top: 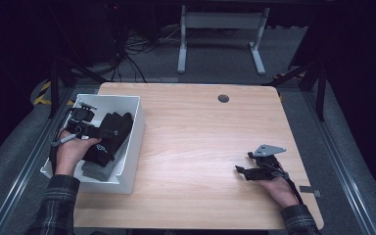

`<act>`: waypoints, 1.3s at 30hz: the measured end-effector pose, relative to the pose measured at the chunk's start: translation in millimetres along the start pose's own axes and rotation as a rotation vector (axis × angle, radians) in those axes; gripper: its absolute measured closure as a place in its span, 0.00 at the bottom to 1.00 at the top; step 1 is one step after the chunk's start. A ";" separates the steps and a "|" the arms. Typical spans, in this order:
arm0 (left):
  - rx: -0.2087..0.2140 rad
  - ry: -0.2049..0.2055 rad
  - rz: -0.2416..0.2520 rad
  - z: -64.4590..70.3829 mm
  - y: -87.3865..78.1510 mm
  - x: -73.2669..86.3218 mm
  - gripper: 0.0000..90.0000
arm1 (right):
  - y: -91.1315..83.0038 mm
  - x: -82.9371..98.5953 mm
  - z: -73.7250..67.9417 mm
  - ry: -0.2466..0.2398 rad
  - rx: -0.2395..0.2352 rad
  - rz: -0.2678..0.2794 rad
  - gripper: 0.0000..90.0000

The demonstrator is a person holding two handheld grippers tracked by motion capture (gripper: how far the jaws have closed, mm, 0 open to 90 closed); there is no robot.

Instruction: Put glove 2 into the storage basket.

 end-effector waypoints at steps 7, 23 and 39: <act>0.031 0.050 0.063 19.5 -16.9 -14.0 0.22 | 0.0 0.1 -0.3 0.002 -0.002 -0.001 0.26; 0.129 0.206 0.107 90.9 -11.6 -41.5 0.21 | 0.0 0.2 -0.3 0.003 0.000 -0.003 0.25; 0.242 0.289 0.117 161.2 20.1 -43.8 0.20 | 0.1 0.4 -0.5 0.001 0.000 -0.004 0.24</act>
Point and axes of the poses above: each handheld gripper's, and its own axes: y roughly forward along the jaws, x roughly out of its underside, z roughly to its right, the point moved 8 cm from there along y, roughly forward along the jaws, and after that the axes turned 13 degrees about x, right-handed, at the moved point
